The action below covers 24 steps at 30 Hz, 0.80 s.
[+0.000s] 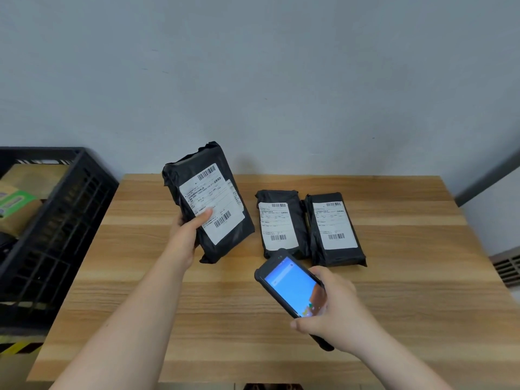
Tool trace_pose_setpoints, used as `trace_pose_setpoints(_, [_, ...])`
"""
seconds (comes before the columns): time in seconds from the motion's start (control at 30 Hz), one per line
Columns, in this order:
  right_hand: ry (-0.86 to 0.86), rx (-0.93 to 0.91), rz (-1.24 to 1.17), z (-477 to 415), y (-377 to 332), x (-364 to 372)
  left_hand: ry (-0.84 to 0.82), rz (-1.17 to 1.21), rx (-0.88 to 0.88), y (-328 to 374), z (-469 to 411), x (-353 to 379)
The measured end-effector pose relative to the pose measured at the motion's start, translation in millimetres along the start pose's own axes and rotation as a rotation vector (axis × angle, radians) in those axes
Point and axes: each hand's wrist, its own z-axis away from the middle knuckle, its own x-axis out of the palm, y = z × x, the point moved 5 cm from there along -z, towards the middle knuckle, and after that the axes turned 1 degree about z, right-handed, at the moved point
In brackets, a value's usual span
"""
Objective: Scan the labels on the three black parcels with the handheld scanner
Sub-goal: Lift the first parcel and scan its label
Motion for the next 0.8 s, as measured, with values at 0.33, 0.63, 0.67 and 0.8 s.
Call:
trace_pose_setpoints(0.33, [0.002, 0.036, 0.049, -5.1, 8.8, -1.1, 0.022, 0.004, -0.007, -3.2, -1.4, 1.3])
trace_pose_setpoints(0.63, [0.108, 0.043, -0.064, -10.7, 31.2, -6.5, 0.247, -0.021, -0.246, -35.8, -17.4, -4.2])
trace_pose_setpoints(0.67, [0.129, 0.047, -0.076, -11.9, 35.9, -7.8, 0.255, -0.032, -0.284, -42.4, -19.3, -4.3])
trace_pose_setpoints(0.8, [0.177, 0.046, -0.119, -17.1, 51.9, -10.6, 0.255, -0.081, -0.369, -65.1, -28.7, -1.6])
